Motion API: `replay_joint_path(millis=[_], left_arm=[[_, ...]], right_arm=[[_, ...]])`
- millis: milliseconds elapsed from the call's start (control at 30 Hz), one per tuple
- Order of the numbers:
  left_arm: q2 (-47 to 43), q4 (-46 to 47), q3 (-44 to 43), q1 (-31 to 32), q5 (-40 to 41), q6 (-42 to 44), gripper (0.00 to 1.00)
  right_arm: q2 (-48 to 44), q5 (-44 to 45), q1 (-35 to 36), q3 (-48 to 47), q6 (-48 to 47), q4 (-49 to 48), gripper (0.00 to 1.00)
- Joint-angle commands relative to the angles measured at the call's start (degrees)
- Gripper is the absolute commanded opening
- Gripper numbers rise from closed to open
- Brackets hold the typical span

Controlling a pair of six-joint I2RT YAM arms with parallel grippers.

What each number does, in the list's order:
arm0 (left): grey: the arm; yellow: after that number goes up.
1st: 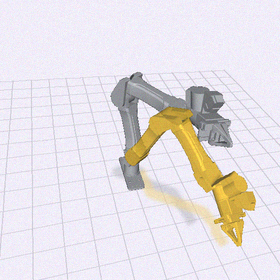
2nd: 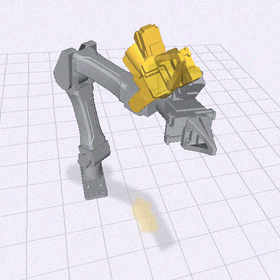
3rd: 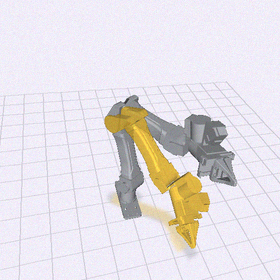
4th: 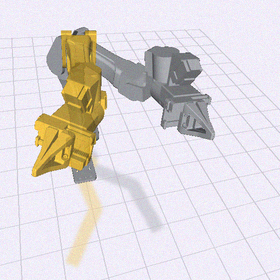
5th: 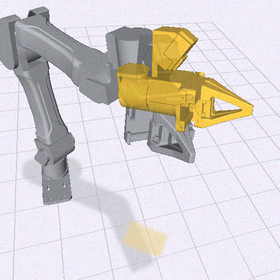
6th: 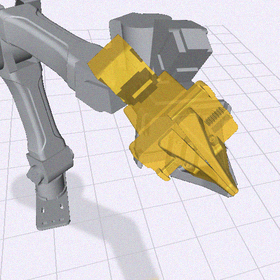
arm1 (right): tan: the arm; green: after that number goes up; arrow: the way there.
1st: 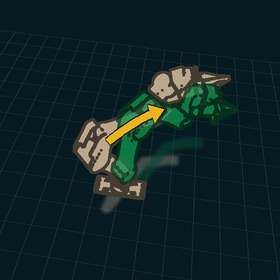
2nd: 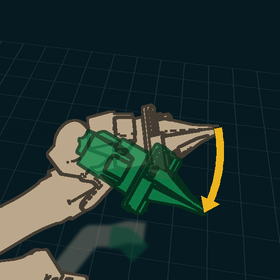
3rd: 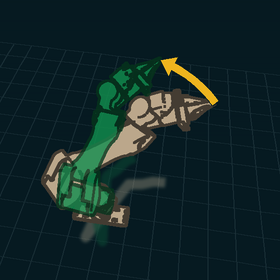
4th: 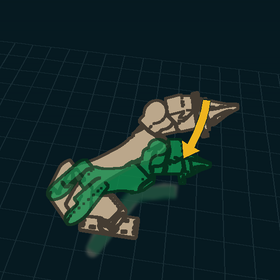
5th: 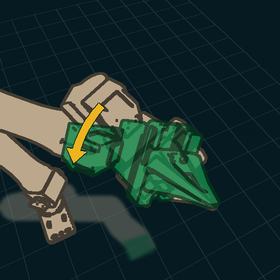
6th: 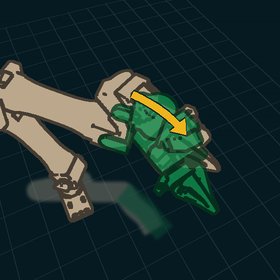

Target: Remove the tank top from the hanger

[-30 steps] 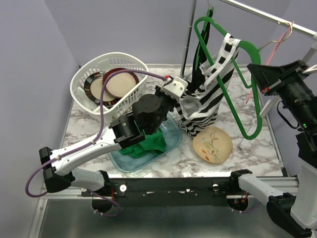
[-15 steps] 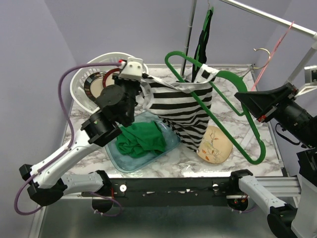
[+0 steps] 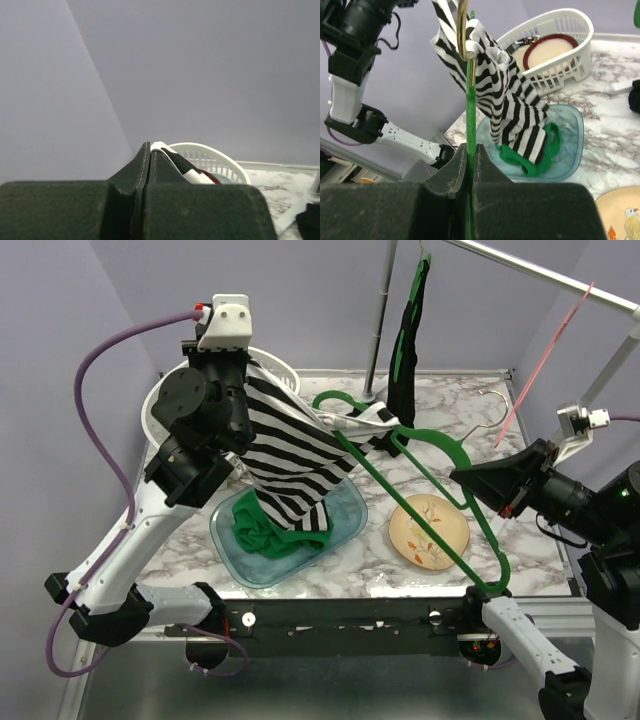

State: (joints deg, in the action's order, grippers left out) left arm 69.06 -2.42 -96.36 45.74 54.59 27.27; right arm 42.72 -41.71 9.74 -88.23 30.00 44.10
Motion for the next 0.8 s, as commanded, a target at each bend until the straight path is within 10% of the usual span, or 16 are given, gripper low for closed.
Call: replay_joint_path(millis=[0, 767], left_arm=[[3.4, -0.8, -3.9, -3.9, 1.1, 2.2, 0.0], [5.2, -14.3, -14.3, -8.6, -2.6, -5.3, 0.0]], right_arm=[[-4.7, 1.6, -0.2, 0.4, -2.9, 4.9, 0.01], [-11.2, 16.9, -0.1, -3.2, -6.2, 13.3, 0.01]])
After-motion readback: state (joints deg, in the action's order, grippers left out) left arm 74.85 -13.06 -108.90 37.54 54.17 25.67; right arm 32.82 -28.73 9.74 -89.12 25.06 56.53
